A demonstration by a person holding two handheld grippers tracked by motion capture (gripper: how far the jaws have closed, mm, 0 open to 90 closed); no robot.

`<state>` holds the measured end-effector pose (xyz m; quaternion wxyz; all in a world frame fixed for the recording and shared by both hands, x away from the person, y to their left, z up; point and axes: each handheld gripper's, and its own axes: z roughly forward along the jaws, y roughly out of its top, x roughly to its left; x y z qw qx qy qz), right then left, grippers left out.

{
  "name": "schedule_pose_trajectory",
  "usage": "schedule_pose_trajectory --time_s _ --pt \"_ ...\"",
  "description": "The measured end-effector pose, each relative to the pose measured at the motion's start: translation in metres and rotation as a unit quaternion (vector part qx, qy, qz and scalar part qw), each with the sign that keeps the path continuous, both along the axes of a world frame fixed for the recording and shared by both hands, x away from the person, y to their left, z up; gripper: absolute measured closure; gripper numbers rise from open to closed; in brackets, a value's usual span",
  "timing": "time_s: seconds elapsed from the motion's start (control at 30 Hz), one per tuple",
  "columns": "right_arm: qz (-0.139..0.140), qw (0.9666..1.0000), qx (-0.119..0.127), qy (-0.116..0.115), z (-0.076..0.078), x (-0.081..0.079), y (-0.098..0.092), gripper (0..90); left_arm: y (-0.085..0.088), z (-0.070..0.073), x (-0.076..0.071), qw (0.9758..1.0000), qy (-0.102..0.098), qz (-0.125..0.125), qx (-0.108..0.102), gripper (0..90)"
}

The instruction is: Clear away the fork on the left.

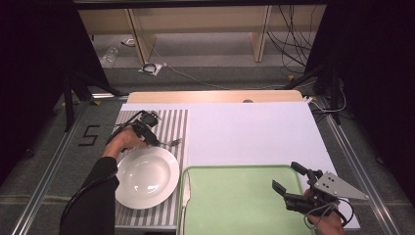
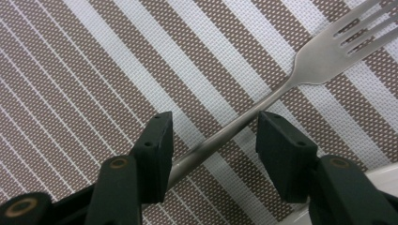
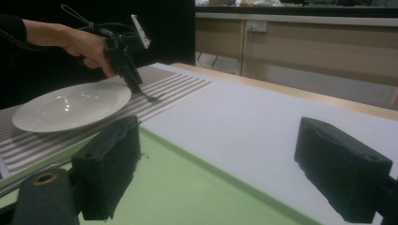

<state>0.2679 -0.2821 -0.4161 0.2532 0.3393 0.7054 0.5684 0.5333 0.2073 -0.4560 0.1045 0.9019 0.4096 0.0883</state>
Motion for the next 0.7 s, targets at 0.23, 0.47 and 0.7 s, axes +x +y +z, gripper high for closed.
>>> schedule_pose_trajectory --time_s 0.23,0.47,0.7 --pt "-0.001 1.0000 0.000 0.000 0.0000 0.0000 -0.0003 15.6 -0.0024 -0.0029 -0.0001 0.9999 0.006 -0.009 0.000 50.9" --pt "0.000 1.0000 0.001 0.000 0.0000 0.0001 -0.0002 15.6 -0.0015 -0.0051 0.0001 0.9998 0.012 -0.016 0.005 52.8" --pt "0.000 1.0000 0.001 0.000 0.0000 0.0001 -0.0001 15.6 -0.0009 -0.0050 -0.0002 0.9996 0.012 -0.024 0.000 55.6"
